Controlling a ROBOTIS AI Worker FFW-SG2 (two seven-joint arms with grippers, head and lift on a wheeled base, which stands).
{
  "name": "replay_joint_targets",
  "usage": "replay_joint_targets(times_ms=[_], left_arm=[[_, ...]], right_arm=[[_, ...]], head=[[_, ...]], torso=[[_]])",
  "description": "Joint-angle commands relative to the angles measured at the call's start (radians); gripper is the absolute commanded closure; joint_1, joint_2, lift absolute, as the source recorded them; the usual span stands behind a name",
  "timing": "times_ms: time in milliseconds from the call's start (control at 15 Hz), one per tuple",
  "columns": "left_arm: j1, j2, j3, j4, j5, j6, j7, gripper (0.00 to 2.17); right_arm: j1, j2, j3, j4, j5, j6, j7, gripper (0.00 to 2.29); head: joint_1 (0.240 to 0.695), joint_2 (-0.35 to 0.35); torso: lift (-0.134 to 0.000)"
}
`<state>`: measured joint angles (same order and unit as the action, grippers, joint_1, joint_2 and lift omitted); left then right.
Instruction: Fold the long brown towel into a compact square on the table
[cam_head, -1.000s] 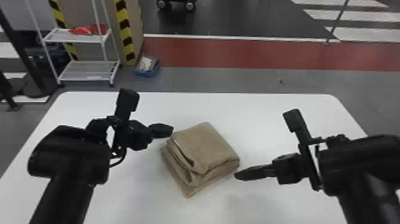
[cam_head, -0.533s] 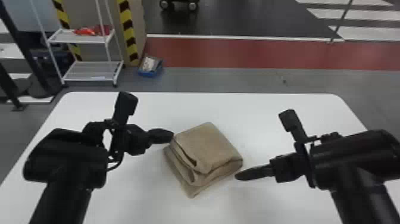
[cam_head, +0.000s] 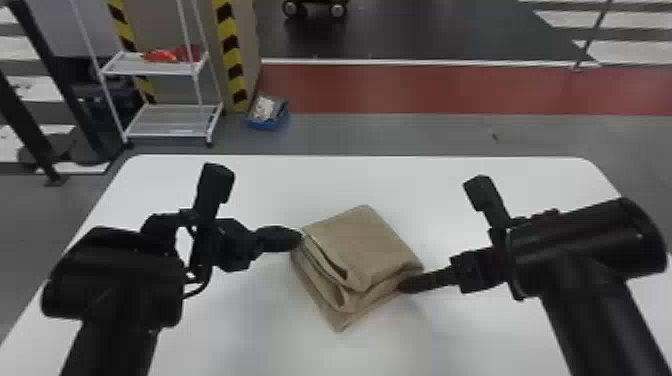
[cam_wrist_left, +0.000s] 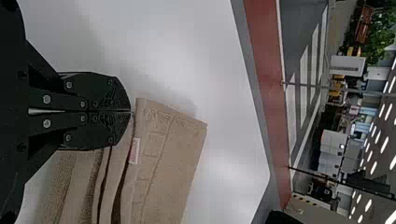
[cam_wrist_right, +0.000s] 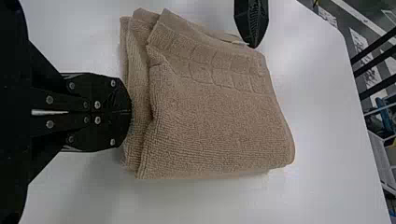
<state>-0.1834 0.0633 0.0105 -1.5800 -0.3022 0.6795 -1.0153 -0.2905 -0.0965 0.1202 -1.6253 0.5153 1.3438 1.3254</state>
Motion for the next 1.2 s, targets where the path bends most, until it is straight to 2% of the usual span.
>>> replay_joint_targets(times_ms=[0, 733, 1133], left_arm=[[0.021, 0.006, 0.0, -0.02, -0.001, 0.001, -0.025, 1.8], [0.163, 0.026, 0.008, -0.233, -0.006, 0.044, -0.18, 1.8], [0.205, 0.026, 0.008, -0.295, -0.02, 0.044, -0.229, 1.8]], right_arm=[[-0.024, 0.014, 0.001, 0.031, 0.015, -0.001, -0.026, 2.01], [-0.101, 0.067, -0.016, 0.123, 0.029, 0.002, -0.176, 2.01], [-0.162, 0.087, -0.051, 0.199, 0.014, -0.016, -0.244, 2.01]], head=[[0.695, 0.001], [0.695, -0.017], [0.695, -0.032]], torso=[[-0.123], [-0.123], [-0.123]])
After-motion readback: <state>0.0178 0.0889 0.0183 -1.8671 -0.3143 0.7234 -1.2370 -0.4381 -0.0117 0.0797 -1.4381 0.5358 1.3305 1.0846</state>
